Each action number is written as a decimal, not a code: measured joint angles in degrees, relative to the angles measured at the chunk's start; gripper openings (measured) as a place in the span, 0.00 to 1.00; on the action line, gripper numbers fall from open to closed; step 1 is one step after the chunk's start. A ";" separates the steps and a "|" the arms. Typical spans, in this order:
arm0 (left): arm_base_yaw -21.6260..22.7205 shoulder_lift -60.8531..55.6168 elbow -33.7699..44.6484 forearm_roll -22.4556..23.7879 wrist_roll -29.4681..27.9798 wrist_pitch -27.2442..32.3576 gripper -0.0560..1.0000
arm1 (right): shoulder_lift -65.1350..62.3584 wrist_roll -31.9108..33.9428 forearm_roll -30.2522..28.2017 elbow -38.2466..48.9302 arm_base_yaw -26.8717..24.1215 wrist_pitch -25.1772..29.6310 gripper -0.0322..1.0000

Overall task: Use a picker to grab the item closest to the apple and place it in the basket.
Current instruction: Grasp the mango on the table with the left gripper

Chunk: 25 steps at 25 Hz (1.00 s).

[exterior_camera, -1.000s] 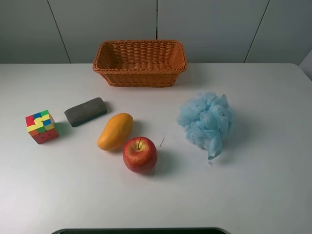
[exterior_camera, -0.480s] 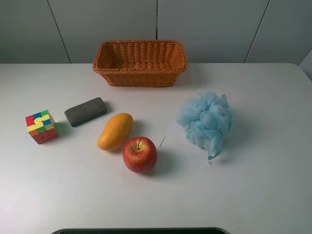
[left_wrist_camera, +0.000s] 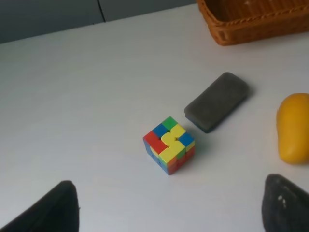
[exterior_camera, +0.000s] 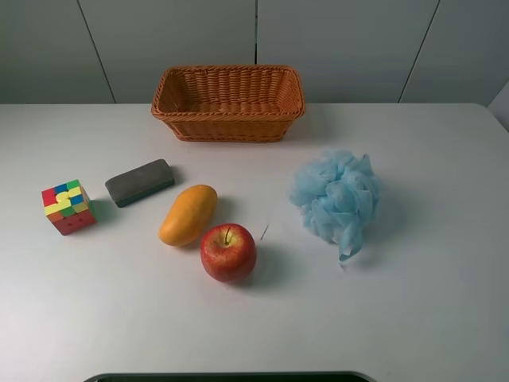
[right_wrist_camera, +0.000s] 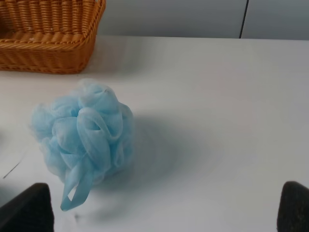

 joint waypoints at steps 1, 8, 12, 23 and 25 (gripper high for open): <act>0.00 3.52 -1.30 -0.24 -0.16 0.00 0.74 | 0.00 0.00 0.00 0.00 0.00 0.00 0.71; -1.15 26.95 -8.88 -3.97 -0.92 -0.21 0.74 | 0.00 0.00 0.00 0.00 0.00 0.00 0.71; -6.59 39.74 -12.47 -4.19 -3.19 -1.16 0.74 | 0.00 0.00 0.00 0.00 0.00 0.00 0.71; -24.48 66.94 -18.34 -5.21 -10.30 -7.37 0.74 | 0.00 0.00 0.00 0.00 0.00 -0.11 0.71; -27.15 69.89 -18.91 -5.44 -11.24 -8.29 0.74 | 0.00 0.00 0.00 0.00 0.00 -0.11 0.71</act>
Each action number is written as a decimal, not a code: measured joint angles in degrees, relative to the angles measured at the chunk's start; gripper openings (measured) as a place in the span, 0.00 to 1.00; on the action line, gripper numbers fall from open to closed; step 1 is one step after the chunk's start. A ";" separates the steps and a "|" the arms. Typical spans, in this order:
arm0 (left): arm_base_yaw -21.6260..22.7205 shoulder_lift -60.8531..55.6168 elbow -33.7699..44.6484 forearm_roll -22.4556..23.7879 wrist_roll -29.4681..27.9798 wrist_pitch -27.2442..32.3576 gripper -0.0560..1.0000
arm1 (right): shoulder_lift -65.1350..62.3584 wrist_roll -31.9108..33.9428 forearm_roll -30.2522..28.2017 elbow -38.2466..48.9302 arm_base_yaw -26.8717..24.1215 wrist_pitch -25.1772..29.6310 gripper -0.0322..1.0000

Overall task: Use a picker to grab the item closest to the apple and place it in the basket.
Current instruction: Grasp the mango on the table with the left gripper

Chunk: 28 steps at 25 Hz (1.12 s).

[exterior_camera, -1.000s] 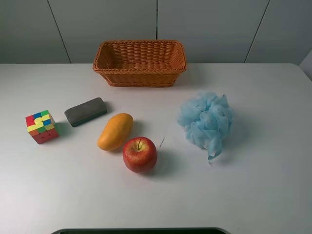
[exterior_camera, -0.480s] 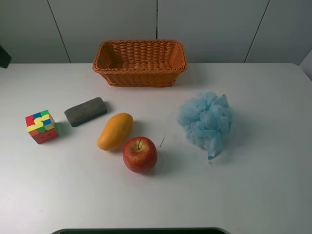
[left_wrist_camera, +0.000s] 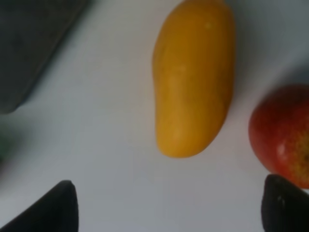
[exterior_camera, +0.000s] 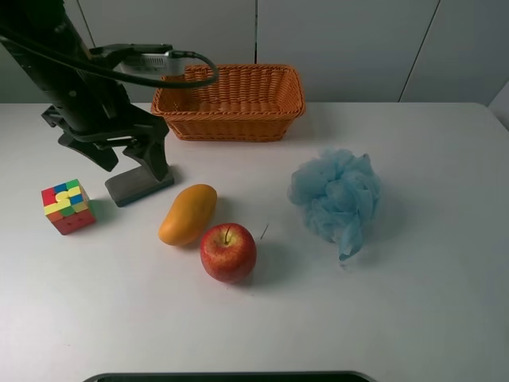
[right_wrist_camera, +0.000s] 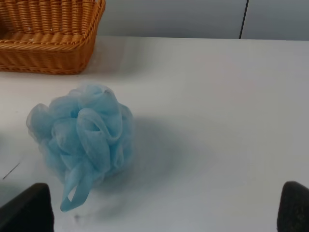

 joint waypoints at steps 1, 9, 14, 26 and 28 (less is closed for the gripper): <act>-0.96 1.45 -0.24 -0.13 -0.23 -0.54 0.74 | 0.00 0.00 0.00 0.00 0.00 0.00 0.71; -5.41 12.13 -4.60 -0.45 -1.60 -1.24 0.74 | 0.00 0.00 0.00 0.00 0.00 0.00 0.71; -5.55 17.66 -8.50 -0.45 -1.65 -1.36 0.74 | 0.00 0.00 0.00 0.00 0.00 0.00 0.71; -5.55 25.61 -10.86 0.39 -2.03 -1.36 0.74 | 0.00 0.00 0.00 0.00 0.00 0.00 0.71; -5.55 26.23 -10.86 0.52 -2.03 -1.36 0.74 | 0.00 0.00 0.00 0.00 0.00 0.00 0.71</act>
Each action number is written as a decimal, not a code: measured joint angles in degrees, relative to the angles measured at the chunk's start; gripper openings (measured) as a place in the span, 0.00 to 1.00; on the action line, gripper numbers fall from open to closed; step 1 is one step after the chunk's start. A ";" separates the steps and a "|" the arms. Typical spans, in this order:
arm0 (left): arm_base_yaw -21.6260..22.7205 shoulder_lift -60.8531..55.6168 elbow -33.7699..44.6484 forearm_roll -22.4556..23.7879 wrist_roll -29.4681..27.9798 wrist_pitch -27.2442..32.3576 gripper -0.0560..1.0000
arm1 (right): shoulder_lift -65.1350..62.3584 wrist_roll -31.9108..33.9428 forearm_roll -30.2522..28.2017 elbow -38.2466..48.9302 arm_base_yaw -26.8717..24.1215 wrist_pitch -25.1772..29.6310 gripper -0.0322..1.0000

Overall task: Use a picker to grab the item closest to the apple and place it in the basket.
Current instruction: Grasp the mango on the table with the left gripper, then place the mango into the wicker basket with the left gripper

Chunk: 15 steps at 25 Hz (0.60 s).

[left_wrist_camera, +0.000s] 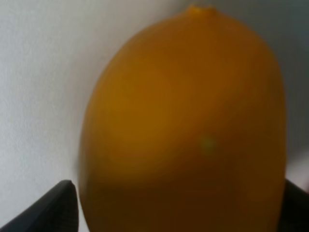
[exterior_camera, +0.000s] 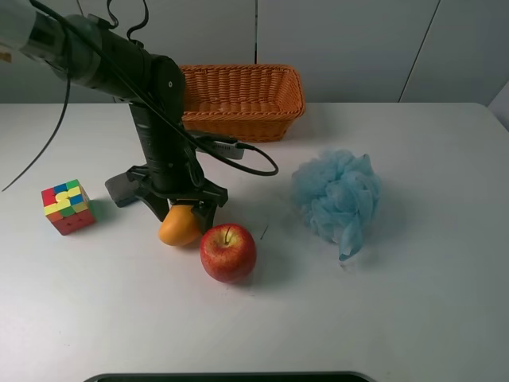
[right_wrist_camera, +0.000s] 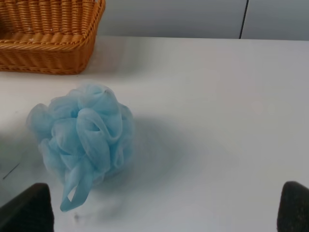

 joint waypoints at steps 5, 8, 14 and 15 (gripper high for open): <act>0.00 0.26 0.00 -0.01 0.12 -0.47 0.60 | 0.00 0.00 0.00 0.00 0.00 0.00 0.71; 0.00 0.26 0.00 -0.11 0.23 -0.47 0.60 | 0.00 0.00 0.00 0.00 0.00 0.00 0.71; 0.00 0.26 0.00 -0.23 0.32 -0.47 0.60 | 0.00 0.00 0.00 0.00 0.00 0.00 0.71; 0.00 0.26 0.00 -0.23 0.32 -0.47 0.60 | 0.00 0.00 0.00 0.00 0.00 0.00 0.71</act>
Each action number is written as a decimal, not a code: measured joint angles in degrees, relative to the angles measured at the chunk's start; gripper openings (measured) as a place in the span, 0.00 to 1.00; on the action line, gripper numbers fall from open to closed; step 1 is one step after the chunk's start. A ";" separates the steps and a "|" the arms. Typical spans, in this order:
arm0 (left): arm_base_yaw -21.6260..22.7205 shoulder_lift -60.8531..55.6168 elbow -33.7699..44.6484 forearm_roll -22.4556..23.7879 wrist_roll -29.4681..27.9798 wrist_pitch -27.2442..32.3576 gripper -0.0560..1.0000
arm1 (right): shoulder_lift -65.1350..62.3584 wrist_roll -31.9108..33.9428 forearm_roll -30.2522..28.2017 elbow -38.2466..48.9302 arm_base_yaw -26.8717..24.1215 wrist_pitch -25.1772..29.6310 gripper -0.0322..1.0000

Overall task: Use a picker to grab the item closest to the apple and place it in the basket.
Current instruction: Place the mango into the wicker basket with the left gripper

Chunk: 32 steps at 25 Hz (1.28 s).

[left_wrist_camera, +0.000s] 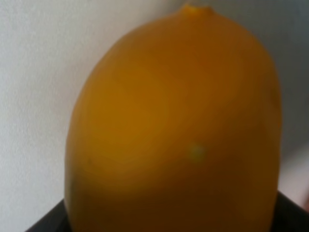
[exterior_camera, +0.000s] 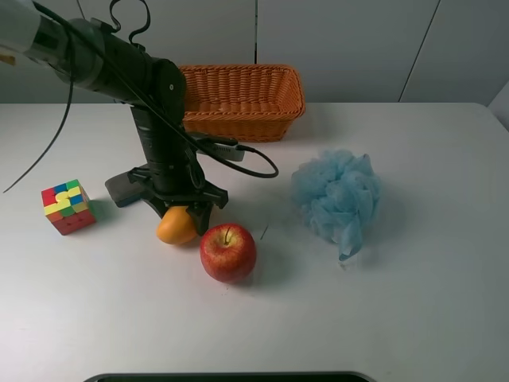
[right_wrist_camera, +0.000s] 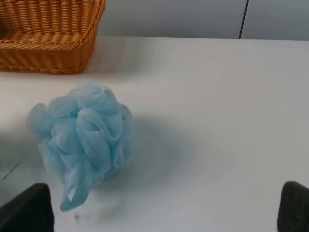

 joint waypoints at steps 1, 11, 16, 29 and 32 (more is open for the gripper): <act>0.00 0.00 0.00 0.00 0.00 0.00 0.60 | 0.00 0.00 0.00 0.00 0.00 0.00 0.71; 0.00 -3.70 -6.59 -1.13 0.00 8.68 0.60 | 0.00 0.00 0.00 0.00 0.00 0.00 0.71; 0.00 -3.79 -15.26 -0.77 0.00 15.24 0.60 | 0.00 0.00 0.00 0.00 0.00 0.00 0.71; 0.38 -1.89 -40.43 2.94 -0.57 16.40 0.60 | 0.00 0.00 0.00 0.00 0.00 0.00 0.71; 1.60 1.93 -46.89 3.64 -0.58 16.54 0.60 | 0.00 0.00 0.10 0.00 0.00 0.00 0.71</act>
